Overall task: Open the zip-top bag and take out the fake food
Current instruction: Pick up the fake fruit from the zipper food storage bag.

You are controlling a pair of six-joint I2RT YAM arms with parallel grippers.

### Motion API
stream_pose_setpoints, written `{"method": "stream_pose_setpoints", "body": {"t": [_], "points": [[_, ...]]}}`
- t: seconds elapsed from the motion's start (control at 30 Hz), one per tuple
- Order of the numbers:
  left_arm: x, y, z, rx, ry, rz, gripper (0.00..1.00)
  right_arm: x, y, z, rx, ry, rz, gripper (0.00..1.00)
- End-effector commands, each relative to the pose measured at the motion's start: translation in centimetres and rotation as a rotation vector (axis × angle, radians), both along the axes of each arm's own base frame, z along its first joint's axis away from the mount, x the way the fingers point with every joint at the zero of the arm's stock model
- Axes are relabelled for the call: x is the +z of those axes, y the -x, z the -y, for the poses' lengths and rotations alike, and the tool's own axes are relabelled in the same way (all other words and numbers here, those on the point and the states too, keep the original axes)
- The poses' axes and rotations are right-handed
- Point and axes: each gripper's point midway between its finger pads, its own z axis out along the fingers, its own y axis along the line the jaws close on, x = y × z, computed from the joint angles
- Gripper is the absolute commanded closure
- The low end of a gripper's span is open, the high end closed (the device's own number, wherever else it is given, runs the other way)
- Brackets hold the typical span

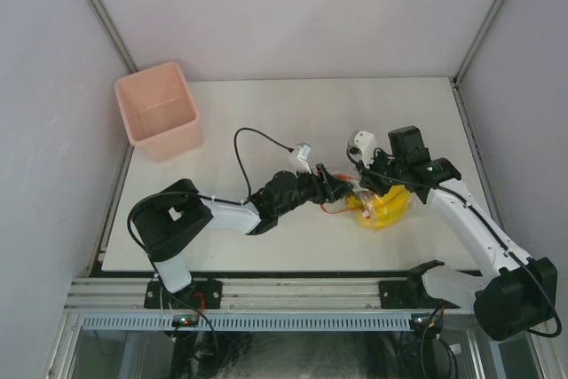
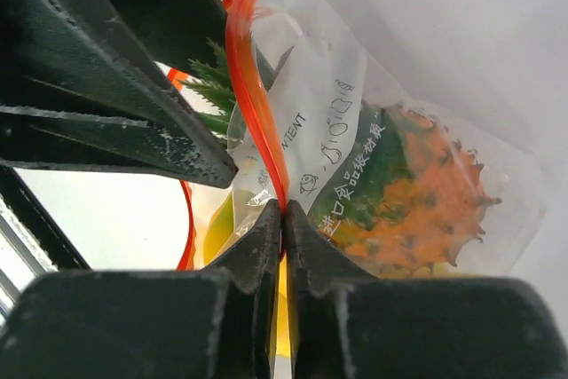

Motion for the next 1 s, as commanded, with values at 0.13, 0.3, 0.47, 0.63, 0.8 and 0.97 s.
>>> {"method": "stream_pose_setpoints", "body": {"t": [0.13, 0.3, 0.47, 0.63, 0.8, 0.97], "points": [[0.6, 0.2, -0.2, -0.004, 0.049, 0.013, 0.33, 3.0, -2.0, 0.5, -0.085, -0.117, 0.062, 1.0], [-0.3, 0.3, -0.2, -0.005, 0.035, -0.009, 0.34, 3.6, -1.9, 0.5, -0.087, -0.157, 0.06, 1.0], [-0.2, -0.6, 0.8, -0.002, 0.003, -0.013, 0.35, 3.8, -1.3, -0.2, -0.049, -0.183, 0.049, 1.0], [-0.1, -1.3, 2.0, -0.012, -0.008, -0.005, 0.51, 3.8, -1.0, -0.3, -0.033, -0.191, 0.046, 1.0], [0.2, -1.7, 2.7, -0.022, -0.004, 0.008, 0.68, 3.7, -1.0, -0.2, -0.038, -0.182, 0.051, 1.0], [1.1, -2.1, 2.8, -0.036, -0.025, 0.057, 1.0, 3.5, -1.3, 0.3, -0.058, -0.161, 0.061, 1.0]]}}
